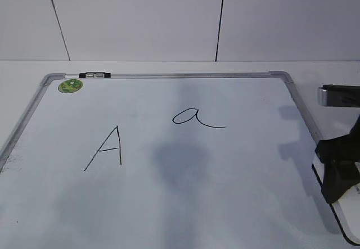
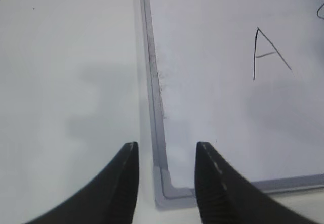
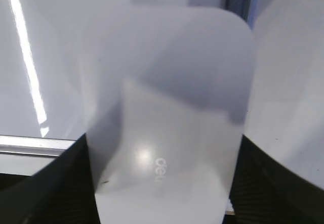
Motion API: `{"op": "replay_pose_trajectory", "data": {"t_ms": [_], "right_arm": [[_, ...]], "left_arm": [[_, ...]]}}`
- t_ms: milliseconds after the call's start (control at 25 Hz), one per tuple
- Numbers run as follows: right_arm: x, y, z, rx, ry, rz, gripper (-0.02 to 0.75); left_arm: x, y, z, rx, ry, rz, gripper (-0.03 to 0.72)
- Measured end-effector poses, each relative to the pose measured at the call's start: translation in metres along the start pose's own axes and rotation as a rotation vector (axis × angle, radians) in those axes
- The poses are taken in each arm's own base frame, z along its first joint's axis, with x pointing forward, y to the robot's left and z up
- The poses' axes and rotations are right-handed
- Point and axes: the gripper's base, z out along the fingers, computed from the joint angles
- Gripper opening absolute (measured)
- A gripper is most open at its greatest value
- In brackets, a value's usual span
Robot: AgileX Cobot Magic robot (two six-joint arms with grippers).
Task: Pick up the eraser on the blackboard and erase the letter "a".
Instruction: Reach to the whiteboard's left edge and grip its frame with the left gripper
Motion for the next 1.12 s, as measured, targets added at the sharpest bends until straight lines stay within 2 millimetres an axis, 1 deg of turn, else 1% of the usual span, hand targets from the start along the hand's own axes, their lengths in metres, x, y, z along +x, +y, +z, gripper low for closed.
{"op": "replay_pose_trajectory", "data": {"t_ms": [120,240,400,520,600,680,800,1000,1120], "right_arm": [[0.000,0.000,0.000,0.000,0.000,0.000,0.569],[0.000,0.000,0.000,0.000,-0.002,0.000,0.569],[0.000,0.000,0.000,0.000,-0.002,0.000,0.569],[0.000,0.000,0.000,0.000,-0.004,0.000,0.569],[-0.001,0.000,0.000,0.001,-0.009,-0.001,0.569],[-0.001,0.000,0.000,0.001,-0.015,-0.001,0.569],[-0.002,0.000,0.000,0.004,-0.024,-0.002,0.569],[-0.003,-0.001,0.000,0.012,-0.028,-0.006,0.569],[-0.003,-0.001,0.000,0.015,-0.029,-0.007,0.569]], "left_arm": [[-0.028,0.002,0.010,0.017,-0.015,-0.013,0.288],[-0.058,0.006,0.030,0.021,0.032,-0.027,0.288],[-0.092,0.012,0.069,0.029,0.185,-0.048,0.288],[-0.111,0.017,0.098,0.035,0.282,-0.060,0.288],[-0.121,0.019,0.120,0.038,0.343,-0.067,0.288],[-0.129,0.022,0.138,0.040,0.385,-0.072,0.288],[-0.135,0.026,0.170,0.046,0.461,-0.066,0.288],[-0.131,0.031,0.217,0.056,0.577,-0.065,0.288],[-0.126,0.032,0.239,0.060,0.629,-0.074,0.288]]}}
